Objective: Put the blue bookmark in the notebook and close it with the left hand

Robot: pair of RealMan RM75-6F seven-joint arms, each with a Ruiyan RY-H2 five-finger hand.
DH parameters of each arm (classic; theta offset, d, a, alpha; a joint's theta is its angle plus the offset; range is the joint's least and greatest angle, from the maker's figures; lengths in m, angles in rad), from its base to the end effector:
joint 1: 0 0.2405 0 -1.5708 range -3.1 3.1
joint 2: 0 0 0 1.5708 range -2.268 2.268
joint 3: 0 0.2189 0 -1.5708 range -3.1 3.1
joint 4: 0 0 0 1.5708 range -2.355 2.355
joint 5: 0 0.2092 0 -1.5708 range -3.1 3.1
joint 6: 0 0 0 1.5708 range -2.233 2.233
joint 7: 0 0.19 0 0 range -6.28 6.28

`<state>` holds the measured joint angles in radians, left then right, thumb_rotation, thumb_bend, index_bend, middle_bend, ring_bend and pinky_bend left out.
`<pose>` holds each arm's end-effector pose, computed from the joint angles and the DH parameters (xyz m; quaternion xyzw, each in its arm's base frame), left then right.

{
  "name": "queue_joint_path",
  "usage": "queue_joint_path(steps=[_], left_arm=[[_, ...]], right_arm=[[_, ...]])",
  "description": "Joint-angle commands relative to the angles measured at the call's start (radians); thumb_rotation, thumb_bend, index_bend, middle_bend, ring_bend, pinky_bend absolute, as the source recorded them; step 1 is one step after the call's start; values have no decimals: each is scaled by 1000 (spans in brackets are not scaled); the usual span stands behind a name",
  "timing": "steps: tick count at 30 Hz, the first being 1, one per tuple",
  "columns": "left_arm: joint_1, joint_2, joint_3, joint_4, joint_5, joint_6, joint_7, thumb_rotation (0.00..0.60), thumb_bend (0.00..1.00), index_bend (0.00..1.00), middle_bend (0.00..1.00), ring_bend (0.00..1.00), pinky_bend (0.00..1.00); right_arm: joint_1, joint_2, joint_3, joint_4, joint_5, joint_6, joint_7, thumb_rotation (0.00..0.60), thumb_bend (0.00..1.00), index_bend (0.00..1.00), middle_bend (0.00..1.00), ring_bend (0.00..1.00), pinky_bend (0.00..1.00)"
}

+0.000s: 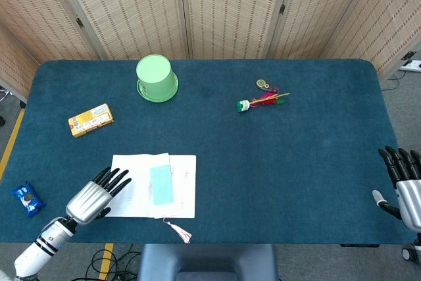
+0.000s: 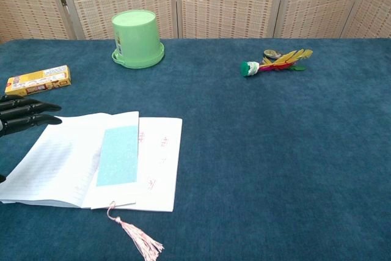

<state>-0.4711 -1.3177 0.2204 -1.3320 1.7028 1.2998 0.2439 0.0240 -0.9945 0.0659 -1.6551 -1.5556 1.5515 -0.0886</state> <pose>-0.2321 0.2535 0.0223 -0.8456 -0.1749 -0.2849 0.4162 -0.2746 -0.2102 0.1844 0.6139 -0.3169 0.3554 0.6296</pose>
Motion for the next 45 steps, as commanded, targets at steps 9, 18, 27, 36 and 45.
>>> queue_joint_path(steps=[9,18,27,36,45], left_arm=[[45,-7,2,106,7,-14,-76,600,260,0,0,0,127],[66,-54,0,169,10,-45,-105,600,260,0,0,0,127],[66,-118,-10,201,48,-40,-133,600,260,0,0,0,127],[55,-162,-35,213,55,-44,-145,600,260,0,0,0,127],[57,-208,-73,250,69,30,-195,600,260,0,0,0,127]], right_arm=[[3,2,-2,-18,-1,-2,-21,600,196,40,72,57,73],[7,6,-1,-34,-2,-3,-38,600,197,40,72,57,73],[3,8,-3,-42,2,2,-46,600,197,40,72,57,73],[-5,9,-4,-41,8,11,-42,600,197,40,72,57,73],[-9,11,-2,-40,8,20,-38,600,196,40,72,57,73]])
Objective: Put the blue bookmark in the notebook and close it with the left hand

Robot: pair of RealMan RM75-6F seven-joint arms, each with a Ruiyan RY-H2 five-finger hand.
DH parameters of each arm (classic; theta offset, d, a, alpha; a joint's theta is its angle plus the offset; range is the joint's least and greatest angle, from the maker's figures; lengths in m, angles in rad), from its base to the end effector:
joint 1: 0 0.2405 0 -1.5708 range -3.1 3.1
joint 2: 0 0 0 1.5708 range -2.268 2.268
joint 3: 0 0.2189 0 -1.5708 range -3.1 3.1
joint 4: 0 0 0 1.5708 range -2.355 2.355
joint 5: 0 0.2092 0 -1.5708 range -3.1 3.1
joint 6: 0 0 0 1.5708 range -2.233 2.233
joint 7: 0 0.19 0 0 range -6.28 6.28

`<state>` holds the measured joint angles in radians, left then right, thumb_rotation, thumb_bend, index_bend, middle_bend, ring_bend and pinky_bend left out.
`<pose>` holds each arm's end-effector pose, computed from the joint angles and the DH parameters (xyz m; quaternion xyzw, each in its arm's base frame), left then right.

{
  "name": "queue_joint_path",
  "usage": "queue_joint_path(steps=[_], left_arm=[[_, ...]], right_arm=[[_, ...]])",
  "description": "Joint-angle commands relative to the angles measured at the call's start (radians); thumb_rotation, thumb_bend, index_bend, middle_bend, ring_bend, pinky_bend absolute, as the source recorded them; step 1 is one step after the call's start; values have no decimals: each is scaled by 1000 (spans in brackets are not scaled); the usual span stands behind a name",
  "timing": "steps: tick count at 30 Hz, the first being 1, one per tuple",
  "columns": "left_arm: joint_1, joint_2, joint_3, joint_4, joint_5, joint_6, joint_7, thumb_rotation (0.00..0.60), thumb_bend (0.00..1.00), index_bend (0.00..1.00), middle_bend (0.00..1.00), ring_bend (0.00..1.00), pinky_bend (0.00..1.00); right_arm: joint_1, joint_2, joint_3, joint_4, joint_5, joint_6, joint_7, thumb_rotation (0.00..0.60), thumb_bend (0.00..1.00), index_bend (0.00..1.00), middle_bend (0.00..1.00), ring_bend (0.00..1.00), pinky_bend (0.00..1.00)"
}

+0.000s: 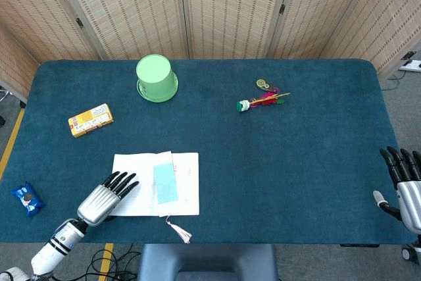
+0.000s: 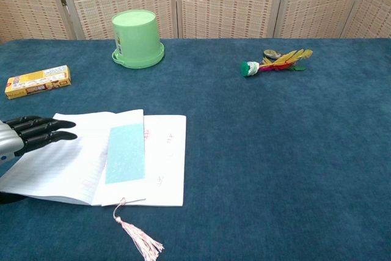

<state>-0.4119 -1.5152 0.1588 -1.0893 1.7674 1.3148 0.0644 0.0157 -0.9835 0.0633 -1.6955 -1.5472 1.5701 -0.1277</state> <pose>-0.2382 0.2561 -0.0122 -0.8263 -0.2177 -0.3336 0.3983 -0.2695 -0.2070 0.1868 0.6086 -0.3136 0.3527 0.6379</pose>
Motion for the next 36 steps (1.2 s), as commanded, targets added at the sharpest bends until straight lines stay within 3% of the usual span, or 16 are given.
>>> queue_joint_path(steps=[1,13,24,36], left_arm=[[-5,-13,-16,5,5,18,-23,600,260,0,0,0,127],[-87,-18,-105,-97,0,15,-56,600,260,0,0,0,127],[-199,-51,-181,-204,-9,-77,35,600,260,0,0,0,127],[-283,-111,-218,-283,-54,-204,178,600,260,0,0,0,127]], right_arm=[[-1,0,0,0,0,3,1,600,197,40,72,57,73],[-14,4,2,8,0,24,18,600,197,40,72,57,73],[-21,3,3,22,2,33,35,600,197,40,72,57,73],[-34,1,3,46,8,47,66,600,197,40,72,57,73]])
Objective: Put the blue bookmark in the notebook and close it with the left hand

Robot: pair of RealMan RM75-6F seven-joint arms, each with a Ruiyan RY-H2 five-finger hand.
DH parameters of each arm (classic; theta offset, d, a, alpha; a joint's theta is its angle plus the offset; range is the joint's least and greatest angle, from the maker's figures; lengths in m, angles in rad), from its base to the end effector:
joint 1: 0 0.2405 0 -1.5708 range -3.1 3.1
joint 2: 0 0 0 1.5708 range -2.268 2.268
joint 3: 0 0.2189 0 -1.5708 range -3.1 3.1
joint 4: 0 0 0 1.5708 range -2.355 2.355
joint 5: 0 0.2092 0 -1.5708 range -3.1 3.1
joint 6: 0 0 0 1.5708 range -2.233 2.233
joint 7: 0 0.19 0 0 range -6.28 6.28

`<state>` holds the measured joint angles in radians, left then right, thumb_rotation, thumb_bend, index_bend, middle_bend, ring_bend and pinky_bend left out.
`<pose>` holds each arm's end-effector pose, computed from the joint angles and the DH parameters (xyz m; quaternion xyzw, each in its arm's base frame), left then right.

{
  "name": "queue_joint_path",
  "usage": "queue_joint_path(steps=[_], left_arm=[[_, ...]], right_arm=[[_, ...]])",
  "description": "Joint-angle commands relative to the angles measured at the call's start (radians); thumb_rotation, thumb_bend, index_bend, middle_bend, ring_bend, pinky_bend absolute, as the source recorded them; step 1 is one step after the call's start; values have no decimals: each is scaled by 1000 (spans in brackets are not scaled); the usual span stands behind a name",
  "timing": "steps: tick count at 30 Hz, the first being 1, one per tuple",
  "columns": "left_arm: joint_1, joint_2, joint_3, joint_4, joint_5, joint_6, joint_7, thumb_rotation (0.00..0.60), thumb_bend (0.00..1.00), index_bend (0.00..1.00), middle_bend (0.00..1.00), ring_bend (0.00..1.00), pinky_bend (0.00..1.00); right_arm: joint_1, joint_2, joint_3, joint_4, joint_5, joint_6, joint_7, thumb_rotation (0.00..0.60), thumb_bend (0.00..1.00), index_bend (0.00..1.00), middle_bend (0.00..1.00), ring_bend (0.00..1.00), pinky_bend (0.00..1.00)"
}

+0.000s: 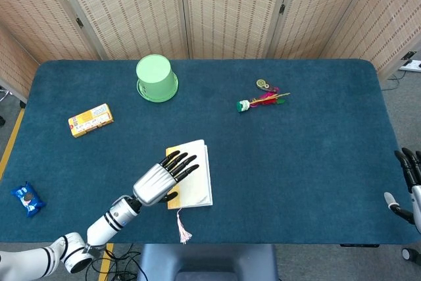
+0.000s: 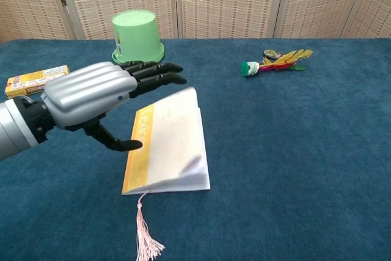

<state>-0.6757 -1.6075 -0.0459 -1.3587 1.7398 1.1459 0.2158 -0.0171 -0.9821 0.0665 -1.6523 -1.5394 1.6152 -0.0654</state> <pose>-0.0728 0.2937 -0.0476 -0.8174 -0.1652 -0.4518 0.3168 -0.2810 -0.1979 0.2003 0.5884 -0.3150 0.3606 0.6516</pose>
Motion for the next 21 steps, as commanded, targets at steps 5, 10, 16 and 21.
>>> queue_joint_path(steps=[5,10,16,21], left_arm=[[-31,-27,-43,-36,-72,-55,69,600,259,0,0,0,127],[7,51,-68,-137,-177,-55,110,600,260,0,0,0,127],[98,198,-88,-289,-334,-13,101,600,260,0,0,0,127],[178,308,-81,-352,-407,57,95,600,260,0,0,0,127]], right_arm=[[-5,0,-1,13,2,2,14,600,197,40,72,57,73],[-4,7,-1,18,-2,-1,18,600,197,40,72,57,73],[4,10,-12,38,-20,-18,43,600,200,40,72,57,73],[20,8,-23,62,-52,-39,79,600,212,40,72,58,73]])
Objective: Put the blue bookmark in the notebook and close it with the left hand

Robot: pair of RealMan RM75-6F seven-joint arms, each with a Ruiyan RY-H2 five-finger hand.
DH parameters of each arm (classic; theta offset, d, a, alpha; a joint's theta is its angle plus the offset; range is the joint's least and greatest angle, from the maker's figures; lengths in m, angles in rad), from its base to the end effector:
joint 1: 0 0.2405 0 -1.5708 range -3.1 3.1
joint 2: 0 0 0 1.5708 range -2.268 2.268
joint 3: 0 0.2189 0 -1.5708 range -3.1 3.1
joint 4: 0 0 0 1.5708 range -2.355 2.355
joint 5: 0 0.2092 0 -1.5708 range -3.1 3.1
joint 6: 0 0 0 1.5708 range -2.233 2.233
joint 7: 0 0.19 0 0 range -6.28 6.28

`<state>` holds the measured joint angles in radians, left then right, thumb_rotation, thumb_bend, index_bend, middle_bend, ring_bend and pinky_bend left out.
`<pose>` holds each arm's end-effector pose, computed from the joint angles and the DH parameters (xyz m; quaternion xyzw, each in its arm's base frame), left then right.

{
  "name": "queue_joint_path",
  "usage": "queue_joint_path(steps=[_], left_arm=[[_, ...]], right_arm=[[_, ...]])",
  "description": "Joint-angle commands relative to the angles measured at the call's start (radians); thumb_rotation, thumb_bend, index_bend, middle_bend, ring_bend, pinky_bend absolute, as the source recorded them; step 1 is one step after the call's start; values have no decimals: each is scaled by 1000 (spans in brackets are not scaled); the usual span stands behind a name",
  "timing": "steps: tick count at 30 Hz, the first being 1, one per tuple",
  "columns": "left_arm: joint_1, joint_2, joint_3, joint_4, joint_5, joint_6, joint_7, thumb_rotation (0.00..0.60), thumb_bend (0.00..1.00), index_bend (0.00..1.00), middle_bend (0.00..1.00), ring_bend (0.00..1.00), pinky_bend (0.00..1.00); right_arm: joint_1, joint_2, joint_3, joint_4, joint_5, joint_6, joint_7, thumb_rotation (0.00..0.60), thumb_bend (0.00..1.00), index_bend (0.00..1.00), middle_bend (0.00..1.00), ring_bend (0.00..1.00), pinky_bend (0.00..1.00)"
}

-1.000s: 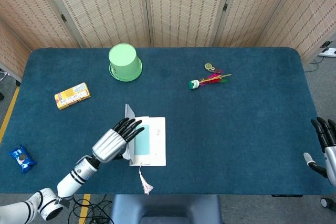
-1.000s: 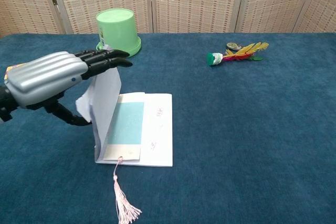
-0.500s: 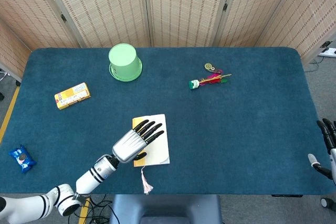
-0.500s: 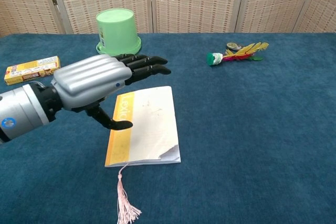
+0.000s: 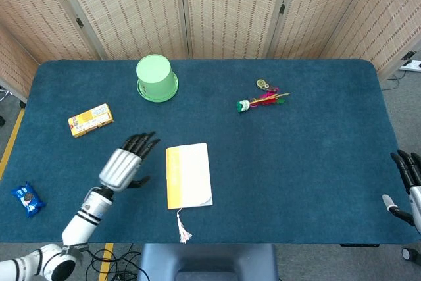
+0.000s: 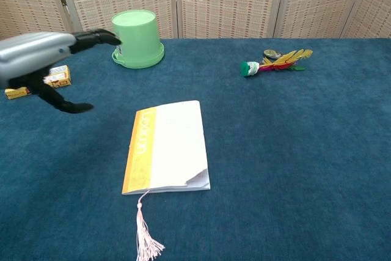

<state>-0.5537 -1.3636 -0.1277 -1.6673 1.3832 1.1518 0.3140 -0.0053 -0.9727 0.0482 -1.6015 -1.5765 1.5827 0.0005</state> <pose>-0.1240 0.3187 0.0279 -0.7321 -0.3149 -0.4166 0.4373 -0.2870 -0.1982 0.1964 0.6108 -0.3218 0.3582 0.6285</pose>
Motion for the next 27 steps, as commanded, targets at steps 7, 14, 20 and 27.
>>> queue_joint_path(steps=[7,14,20,27], left_arm=[[160,139,28,-67,-87,154,-27,600,260,0,0,0,127],[247,169,64,-74,-72,247,-37,600,260,17,0,0,127],[314,161,86,-91,-46,326,-48,600,260,17,0,0,126],[360,151,113,-96,9,376,-31,600,260,18,0,0,127]], right_arm=[[30,-8,-15,28,-37,-37,32,600,226,40,72,57,73],[46,-14,-23,36,-32,-72,70,600,228,40,72,57,73],[60,-22,-35,35,-45,-95,84,600,228,40,72,57,73],[81,-44,-31,52,-75,-89,94,600,228,40,84,57,73]])
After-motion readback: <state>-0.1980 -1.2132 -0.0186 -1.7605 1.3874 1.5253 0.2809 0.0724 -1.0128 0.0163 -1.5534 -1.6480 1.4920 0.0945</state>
